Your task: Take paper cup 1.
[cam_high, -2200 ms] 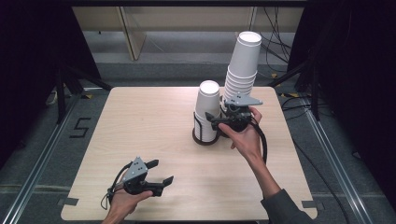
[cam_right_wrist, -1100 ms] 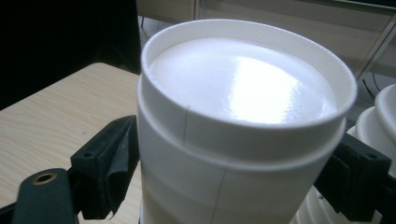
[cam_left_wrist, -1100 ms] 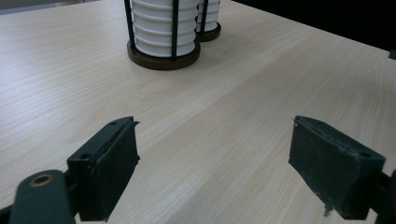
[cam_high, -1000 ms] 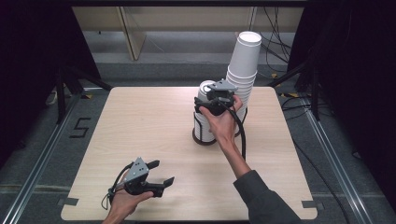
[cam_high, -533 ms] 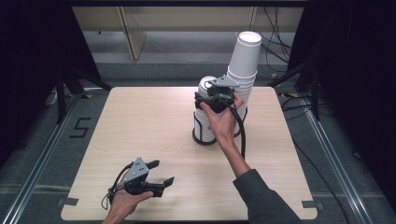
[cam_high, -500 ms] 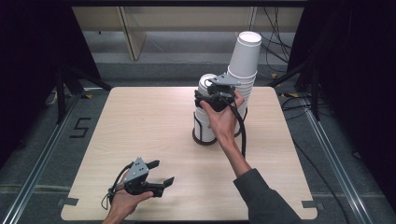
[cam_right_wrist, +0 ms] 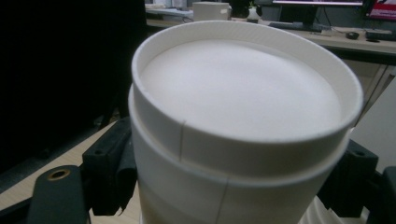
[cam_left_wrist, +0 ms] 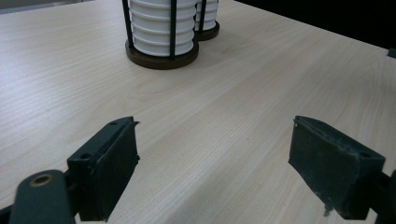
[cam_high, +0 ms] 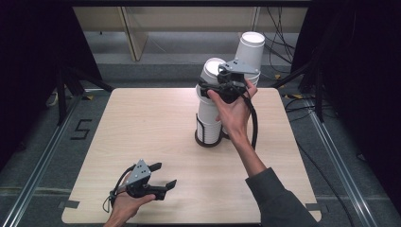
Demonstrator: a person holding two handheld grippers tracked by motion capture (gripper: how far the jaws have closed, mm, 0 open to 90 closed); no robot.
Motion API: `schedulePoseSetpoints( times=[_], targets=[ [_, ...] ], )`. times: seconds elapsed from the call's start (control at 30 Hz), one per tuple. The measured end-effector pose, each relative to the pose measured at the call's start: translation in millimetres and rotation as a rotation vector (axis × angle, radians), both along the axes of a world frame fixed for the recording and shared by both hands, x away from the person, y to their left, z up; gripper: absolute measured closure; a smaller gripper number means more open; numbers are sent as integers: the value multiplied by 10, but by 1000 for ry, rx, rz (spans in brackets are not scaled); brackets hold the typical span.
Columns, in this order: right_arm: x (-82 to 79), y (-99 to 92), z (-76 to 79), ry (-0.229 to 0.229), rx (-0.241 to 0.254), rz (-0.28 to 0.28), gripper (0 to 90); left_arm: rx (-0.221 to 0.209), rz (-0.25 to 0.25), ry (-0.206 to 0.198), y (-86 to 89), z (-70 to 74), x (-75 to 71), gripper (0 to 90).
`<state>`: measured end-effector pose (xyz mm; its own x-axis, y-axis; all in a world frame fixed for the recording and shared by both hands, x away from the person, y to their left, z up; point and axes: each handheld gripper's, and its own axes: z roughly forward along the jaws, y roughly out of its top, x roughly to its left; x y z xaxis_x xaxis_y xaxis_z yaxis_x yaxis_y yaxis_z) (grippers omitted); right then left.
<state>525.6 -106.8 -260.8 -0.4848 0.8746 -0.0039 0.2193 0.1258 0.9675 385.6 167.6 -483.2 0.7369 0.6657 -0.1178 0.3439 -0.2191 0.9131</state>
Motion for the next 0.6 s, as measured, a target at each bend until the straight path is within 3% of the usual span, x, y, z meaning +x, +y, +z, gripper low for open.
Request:
schedulePoseSetpoints(
  times=[0.37, 0.57, 0.6],
  targets=[
    [-409, -120, 123, -29, 6, 135, 204, -13, 4, 3, 7, -8, 13, 148],
    [-635, -133, -55, -23, -2, 224, 204, -32, -1, -6, 7, 2, 4, 148],
    [-672, -128, -107, -3, 0, 237, 204, -36, -2, -8, 6, 2, 3, 148]
  ],
)
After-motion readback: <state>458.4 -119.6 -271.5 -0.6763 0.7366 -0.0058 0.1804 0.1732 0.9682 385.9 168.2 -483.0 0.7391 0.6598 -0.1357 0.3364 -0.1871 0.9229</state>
